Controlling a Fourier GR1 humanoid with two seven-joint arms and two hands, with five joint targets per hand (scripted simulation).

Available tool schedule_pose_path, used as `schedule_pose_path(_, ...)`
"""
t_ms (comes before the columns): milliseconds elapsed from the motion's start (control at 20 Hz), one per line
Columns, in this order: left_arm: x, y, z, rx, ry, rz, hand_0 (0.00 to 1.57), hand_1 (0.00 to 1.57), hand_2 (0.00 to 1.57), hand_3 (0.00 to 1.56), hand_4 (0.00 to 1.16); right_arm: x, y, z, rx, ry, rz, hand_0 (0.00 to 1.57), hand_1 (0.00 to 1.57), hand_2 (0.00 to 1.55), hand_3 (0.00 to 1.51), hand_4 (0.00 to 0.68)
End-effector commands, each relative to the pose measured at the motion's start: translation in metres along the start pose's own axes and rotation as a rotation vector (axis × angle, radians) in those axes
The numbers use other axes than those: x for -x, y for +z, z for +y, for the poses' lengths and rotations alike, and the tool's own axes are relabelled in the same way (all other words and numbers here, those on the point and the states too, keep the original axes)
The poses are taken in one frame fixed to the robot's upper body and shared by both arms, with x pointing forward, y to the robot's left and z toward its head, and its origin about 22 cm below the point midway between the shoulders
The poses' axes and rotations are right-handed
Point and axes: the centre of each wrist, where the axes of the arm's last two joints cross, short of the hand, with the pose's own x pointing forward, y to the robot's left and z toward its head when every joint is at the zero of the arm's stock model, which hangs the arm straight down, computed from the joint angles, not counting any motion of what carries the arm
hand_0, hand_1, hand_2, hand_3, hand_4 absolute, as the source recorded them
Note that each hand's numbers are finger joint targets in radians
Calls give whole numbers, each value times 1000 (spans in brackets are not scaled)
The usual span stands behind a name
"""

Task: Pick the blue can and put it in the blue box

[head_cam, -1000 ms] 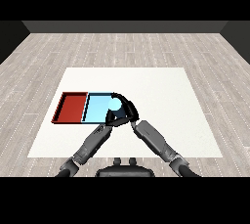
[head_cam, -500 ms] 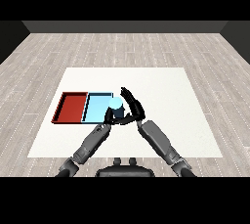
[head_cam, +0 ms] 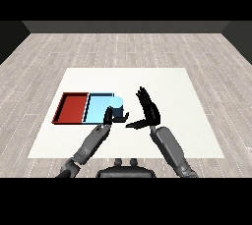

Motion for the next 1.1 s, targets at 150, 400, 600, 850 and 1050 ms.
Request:
schedule_pose_path(150,6,-4,32,-22,-62,14,1571,1571,1571,1489,1121,-39,23,-42,112,-34,-88,0,0,0,0,0)
schedule_pose_path(400,5,-16,48,-80,-130,51,1571,1571,1571,1501,1132,-46,57,-87,187,36,-119,0,0,0,0,0)
schedule_pose_path(600,10,-29,115,-208,-173,151,1571,1571,1571,1494,1129,-36,67,-101,237,52,-101,0,0,0,0,0)
schedule_pose_path(850,15,-42,148,-255,-189,312,1571,1571,1571,1502,1090,-40,59,-83,259,66,-108,0,0,0,0,0)
schedule_pose_path(1050,32,-41,161,-278,-265,419,1571,1571,1571,1499,1062,-33,64,-86,261,68,-82,0,0,0,0,0)
